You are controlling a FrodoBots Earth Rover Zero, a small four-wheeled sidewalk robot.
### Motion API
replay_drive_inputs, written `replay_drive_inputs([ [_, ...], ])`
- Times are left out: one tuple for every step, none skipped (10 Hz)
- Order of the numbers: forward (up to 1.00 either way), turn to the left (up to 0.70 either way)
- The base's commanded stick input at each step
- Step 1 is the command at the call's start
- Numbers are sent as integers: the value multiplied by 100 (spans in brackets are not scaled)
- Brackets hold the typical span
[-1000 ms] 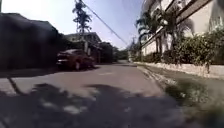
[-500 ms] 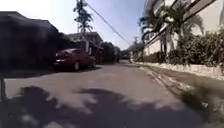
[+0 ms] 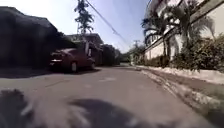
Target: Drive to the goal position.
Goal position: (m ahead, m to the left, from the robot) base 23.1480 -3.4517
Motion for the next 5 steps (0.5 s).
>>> replay_drive_inputs([
  [100, -37],
  [100, -38],
  [100, -38],
  [100, -27],
  [100, 0],
])
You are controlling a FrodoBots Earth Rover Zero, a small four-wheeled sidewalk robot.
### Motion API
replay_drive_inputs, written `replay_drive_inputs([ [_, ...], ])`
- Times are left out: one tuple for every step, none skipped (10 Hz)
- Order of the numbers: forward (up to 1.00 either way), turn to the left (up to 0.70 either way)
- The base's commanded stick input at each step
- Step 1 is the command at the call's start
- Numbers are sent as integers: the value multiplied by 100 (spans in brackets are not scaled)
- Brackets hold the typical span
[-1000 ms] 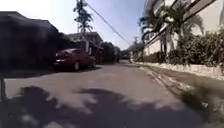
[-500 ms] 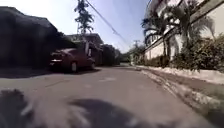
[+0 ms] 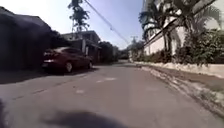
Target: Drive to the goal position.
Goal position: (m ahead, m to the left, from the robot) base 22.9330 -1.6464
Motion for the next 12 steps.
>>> replay_drive_inputs([
  [100, 0],
  [100, 0],
  [100, 0],
  [100, 0],
  [100, -3],
  [100, -9],
  [100, -21],
  [100, -33],
  [100, -40],
  [100, -31],
  [100, -13],
  [100, -8],
])
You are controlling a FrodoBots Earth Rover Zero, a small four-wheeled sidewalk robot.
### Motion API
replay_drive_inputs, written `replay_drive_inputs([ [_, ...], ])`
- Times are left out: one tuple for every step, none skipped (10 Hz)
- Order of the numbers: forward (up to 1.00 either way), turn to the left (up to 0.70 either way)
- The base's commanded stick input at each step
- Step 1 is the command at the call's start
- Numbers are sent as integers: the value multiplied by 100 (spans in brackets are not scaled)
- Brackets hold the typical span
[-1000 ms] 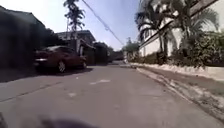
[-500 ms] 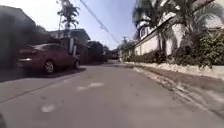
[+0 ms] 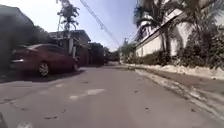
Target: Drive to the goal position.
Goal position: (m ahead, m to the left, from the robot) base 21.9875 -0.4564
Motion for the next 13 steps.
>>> replay_drive_inputs([
  [100, -2],
  [100, 0],
  [100, 0],
  [100, 0],
  [100, 0],
  [100, 0],
  [100, -11],
  [100, -31],
  [100, -40],
  [100, -40],
  [100, -40],
  [100, -40],
  [100, -32],
])
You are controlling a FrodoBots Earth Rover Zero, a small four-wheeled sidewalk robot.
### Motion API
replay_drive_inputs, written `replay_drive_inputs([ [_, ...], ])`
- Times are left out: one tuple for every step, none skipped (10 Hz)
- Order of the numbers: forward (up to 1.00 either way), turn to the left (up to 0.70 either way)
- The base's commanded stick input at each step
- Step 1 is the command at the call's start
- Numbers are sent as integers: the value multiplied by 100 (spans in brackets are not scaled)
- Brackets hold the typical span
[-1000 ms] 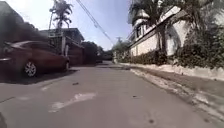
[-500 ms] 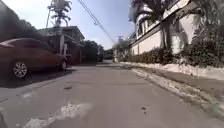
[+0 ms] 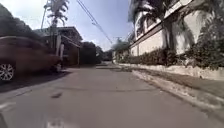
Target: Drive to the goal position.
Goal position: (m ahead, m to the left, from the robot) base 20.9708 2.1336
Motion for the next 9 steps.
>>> replay_drive_inputs([
  [100, -13],
  [100, 0],
  [100, 0],
  [100, 0],
  [100, 0],
  [100, 0],
  [100, 0],
  [100, 0],
  [100, 0],
])
